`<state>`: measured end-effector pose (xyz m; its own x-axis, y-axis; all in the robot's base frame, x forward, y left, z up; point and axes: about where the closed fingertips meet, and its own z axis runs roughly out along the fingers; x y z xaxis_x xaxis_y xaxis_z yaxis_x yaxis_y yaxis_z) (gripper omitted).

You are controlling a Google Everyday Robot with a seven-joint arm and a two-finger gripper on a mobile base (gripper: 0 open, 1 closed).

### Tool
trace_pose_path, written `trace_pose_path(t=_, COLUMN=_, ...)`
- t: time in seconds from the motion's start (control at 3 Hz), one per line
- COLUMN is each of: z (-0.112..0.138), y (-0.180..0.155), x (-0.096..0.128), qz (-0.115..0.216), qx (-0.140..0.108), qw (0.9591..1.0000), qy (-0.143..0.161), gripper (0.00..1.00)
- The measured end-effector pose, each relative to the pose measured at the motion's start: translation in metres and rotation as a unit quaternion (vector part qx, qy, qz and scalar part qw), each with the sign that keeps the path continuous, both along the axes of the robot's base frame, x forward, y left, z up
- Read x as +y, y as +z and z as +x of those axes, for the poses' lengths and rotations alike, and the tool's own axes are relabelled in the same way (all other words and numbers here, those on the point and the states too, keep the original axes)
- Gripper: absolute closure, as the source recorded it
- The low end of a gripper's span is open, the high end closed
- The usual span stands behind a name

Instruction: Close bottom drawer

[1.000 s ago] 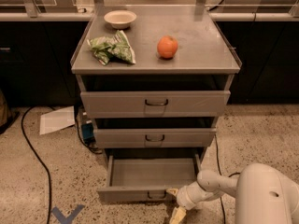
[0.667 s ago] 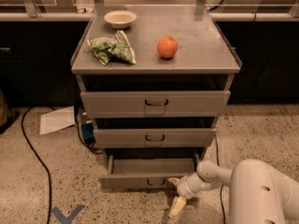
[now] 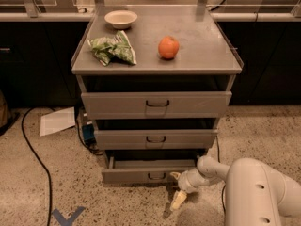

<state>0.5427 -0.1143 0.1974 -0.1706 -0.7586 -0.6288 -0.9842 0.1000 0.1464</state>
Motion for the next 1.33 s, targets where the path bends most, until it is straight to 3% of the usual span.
trace_pose_path(t=0.67, z=0.009, y=-0.009, x=0.005, qz=0.006, qx=0.0, qw=1.0, qy=0.007, gripper=0.0)
trace_pose_path(t=1.0, z=0.03, y=-0.015, x=0.006, qz=0.004, qx=-0.005, qw=0.9999, qy=0.015, gripper=0.0)
trace_pose_path(t=1.33, z=0.053, y=-0.006, x=-0.006, qz=-0.009, qx=-0.027, qw=0.9996, qy=0.006, gripper=0.0)
